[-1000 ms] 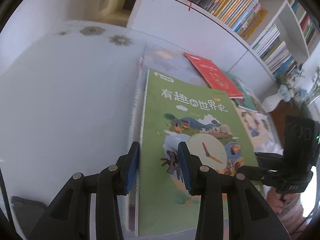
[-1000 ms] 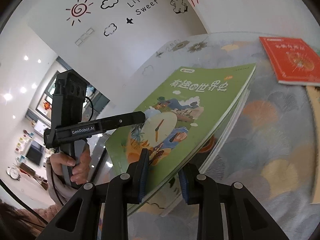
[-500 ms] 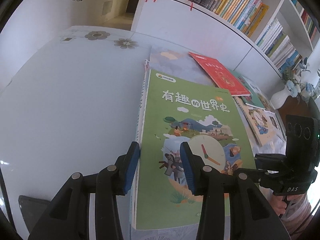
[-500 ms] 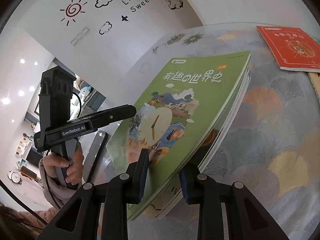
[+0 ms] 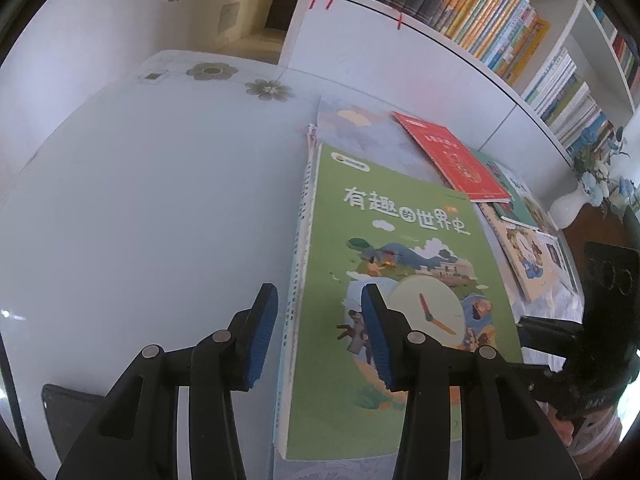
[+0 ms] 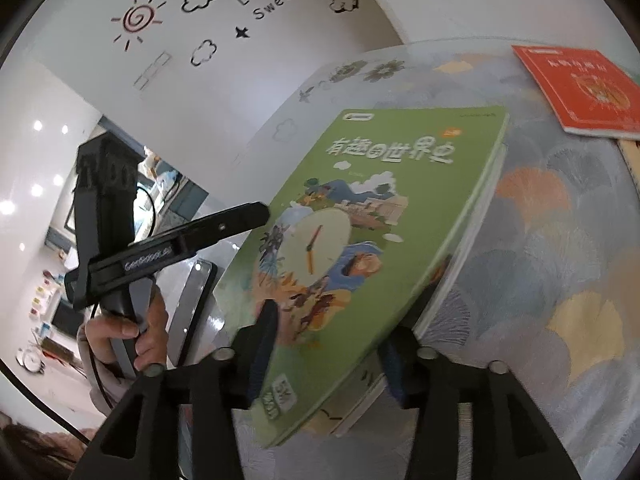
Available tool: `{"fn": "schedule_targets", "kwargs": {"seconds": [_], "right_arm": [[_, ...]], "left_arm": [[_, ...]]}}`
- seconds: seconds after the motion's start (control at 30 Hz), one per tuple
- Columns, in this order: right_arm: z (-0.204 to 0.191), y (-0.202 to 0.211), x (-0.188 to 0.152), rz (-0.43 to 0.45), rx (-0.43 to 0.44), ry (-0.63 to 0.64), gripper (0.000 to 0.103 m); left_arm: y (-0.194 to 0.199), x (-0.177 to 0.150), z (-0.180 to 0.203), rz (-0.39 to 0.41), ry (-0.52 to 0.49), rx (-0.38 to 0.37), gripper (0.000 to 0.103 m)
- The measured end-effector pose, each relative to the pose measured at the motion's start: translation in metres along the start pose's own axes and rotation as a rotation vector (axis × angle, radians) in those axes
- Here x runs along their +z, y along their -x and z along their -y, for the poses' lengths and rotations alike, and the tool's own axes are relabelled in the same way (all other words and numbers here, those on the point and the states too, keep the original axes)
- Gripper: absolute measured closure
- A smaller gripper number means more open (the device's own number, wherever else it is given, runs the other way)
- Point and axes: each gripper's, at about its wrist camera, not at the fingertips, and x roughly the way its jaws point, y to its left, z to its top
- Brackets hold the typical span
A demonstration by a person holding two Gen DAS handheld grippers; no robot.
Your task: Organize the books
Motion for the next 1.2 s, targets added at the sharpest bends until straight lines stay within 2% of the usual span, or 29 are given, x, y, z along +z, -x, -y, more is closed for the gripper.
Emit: {"fn": "schedule_targets", "kwargs": {"seconds": [0.2, 0.27, 0.33, 0.43, 0.5, 0.6, 0.67, 0.83, 0.87, 0.97, 1.1, 1.2], "right_arm": [[-0.004, 0.005, 0.001, -0.047, -0.12, 0.0, 0.052], [0.002, 0.01, -0.002, -0.071, -0.22, -0.005, 0.049], [0.012, 0.018, -0.008, -0.067, -0.261, -0.012, 0.049], [0.036, 0.032, -0.021, -0.057, -0.206, -0.099, 0.049], [0.051, 0.045, -0.03, -0.04, -0.199, -0.146, 0.049], [0.071, 0.07, -0.034, 0.01, -0.212, -0.18, 0.049], [0.084, 0.094, -0.032, 0.055, -0.231, -0.201, 0.049], [0.116, 0.173, -0.017, 0.235, -0.283, -0.25, 0.048], [0.121, 0.184, -0.012, 0.261, -0.289, -0.254, 0.046], [0.144, 0.216, 0.007, 0.349, -0.294, -0.277, 0.039], [0.173, 0.222, 0.034, 0.416, -0.247, -0.281, 0.039], [0.2, 0.208, 0.054, 0.42, -0.216, -0.306, 0.039]], "left_arm": [[0.002, 0.0, -0.001, 0.012, -0.002, 0.012, 0.062], [0.002, 0.0, -0.001, 0.009, -0.002, 0.015, 0.062], [0.003, 0.0, -0.001, 0.014, -0.005, 0.013, 0.062], [0.005, 0.001, 0.0, 0.024, -0.009, 0.01, 0.062], [0.008, 0.001, 0.005, 0.038, -0.017, 0.0, 0.062], [0.015, 0.004, 0.013, 0.057, 0.003, 0.019, 0.062], [0.02, 0.011, 0.024, 0.061, 0.011, -0.015, 0.062], [0.031, 0.047, 0.086, 0.097, -0.03, -0.043, 0.061], [0.029, 0.055, 0.099, 0.107, -0.016, -0.058, 0.057], [0.003, 0.075, 0.142, 0.142, 0.047, -0.125, 0.041], [-0.062, 0.082, 0.191, 0.106, 0.157, -0.134, 0.041], [-0.114, 0.078, 0.213, 0.072, 0.245, -0.063, 0.042]]}}
